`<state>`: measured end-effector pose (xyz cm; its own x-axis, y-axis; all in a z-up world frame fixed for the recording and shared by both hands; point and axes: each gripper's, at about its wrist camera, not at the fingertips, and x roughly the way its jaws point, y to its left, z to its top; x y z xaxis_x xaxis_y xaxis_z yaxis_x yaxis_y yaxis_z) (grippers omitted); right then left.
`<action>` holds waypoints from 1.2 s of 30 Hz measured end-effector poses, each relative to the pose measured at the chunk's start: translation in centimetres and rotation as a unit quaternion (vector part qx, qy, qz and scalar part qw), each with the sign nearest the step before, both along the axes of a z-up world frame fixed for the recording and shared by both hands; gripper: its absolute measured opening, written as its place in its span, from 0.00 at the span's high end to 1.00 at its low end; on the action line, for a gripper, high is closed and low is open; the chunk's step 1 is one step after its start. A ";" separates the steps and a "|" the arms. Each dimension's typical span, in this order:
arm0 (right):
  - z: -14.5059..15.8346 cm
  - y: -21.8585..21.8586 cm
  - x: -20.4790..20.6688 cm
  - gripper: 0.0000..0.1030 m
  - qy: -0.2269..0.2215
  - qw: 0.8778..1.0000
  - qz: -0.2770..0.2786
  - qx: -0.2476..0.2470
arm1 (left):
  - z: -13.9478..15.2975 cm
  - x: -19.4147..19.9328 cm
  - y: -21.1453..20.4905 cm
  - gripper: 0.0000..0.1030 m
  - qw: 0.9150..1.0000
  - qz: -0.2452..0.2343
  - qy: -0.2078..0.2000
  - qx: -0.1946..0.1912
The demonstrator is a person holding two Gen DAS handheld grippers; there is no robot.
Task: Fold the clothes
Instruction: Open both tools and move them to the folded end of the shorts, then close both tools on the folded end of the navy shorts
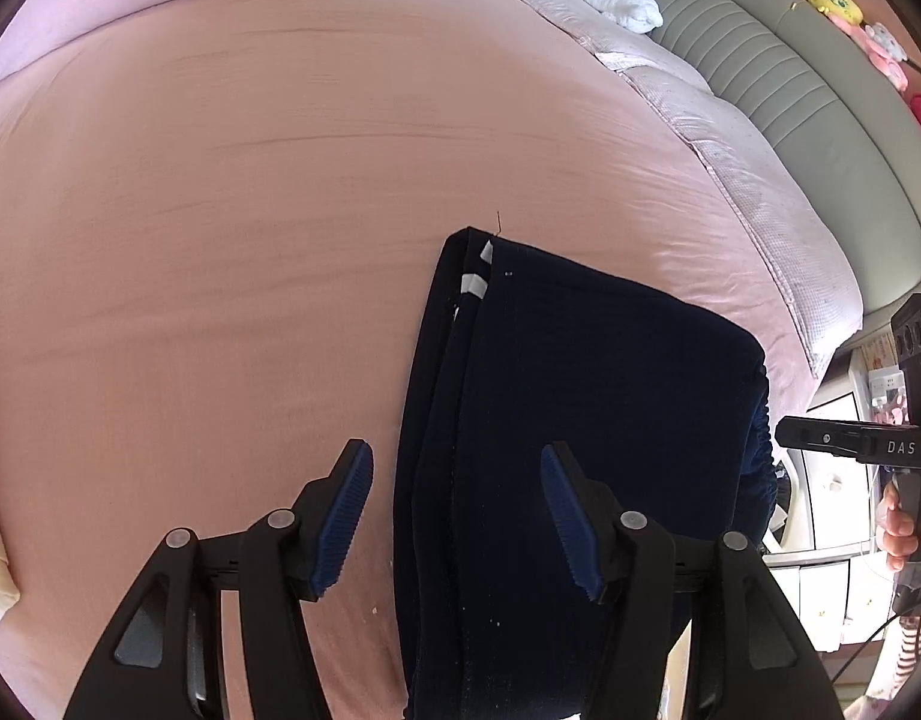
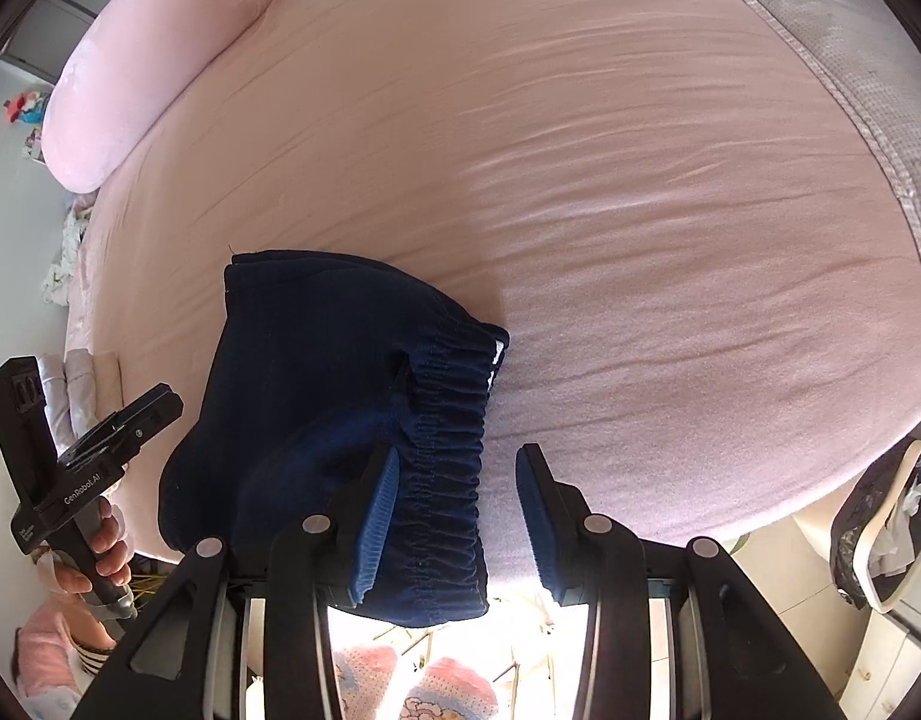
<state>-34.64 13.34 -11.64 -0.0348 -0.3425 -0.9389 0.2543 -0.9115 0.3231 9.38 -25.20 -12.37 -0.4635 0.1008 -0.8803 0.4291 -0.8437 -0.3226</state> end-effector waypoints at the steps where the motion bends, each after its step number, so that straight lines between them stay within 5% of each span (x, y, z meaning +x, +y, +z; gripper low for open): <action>1: -0.1 0.2 0.4 0.61 -0.002 1.000 -0.002 0.003 | -0.2 0.3 0.1 0.46 1.000 0.000 -0.002 0.007; 15: -0.6 -0.2 4.6 0.61 -0.001 0.998 0.056 0.041 | -1.4 5.9 -0.1 0.46 0.997 0.041 -0.015 0.064; 20: -1.4 0.1 5.1 0.61 -0.027 0.998 0.053 0.011 | -1.1 8.1 0.2 0.46 0.995 0.049 -0.002 0.081; 23: -1.8 0.1 5.2 0.45 -0.031 0.998 0.056 0.008 | -0.8 8.3 0.5 0.46 0.997 0.040 -0.001 0.072; 29: -2.5 0.3 5.4 0.45 -0.039 0.997 0.063 0.002 | -0.2 8.1 -0.3 0.46 0.993 0.020 0.019 0.117; 36: -3.2 0.3 5.7 0.45 -0.043 0.996 0.072 0.006 | -0.1 7.6 1.2 0.38 0.996 -0.013 0.000 0.083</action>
<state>-28.92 13.61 -14.87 0.0953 -0.3271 -0.9402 0.3552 -0.8711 0.3391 17.02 -23.99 -12.45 -0.4589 0.2572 -0.8504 0.4077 -0.7895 -0.4588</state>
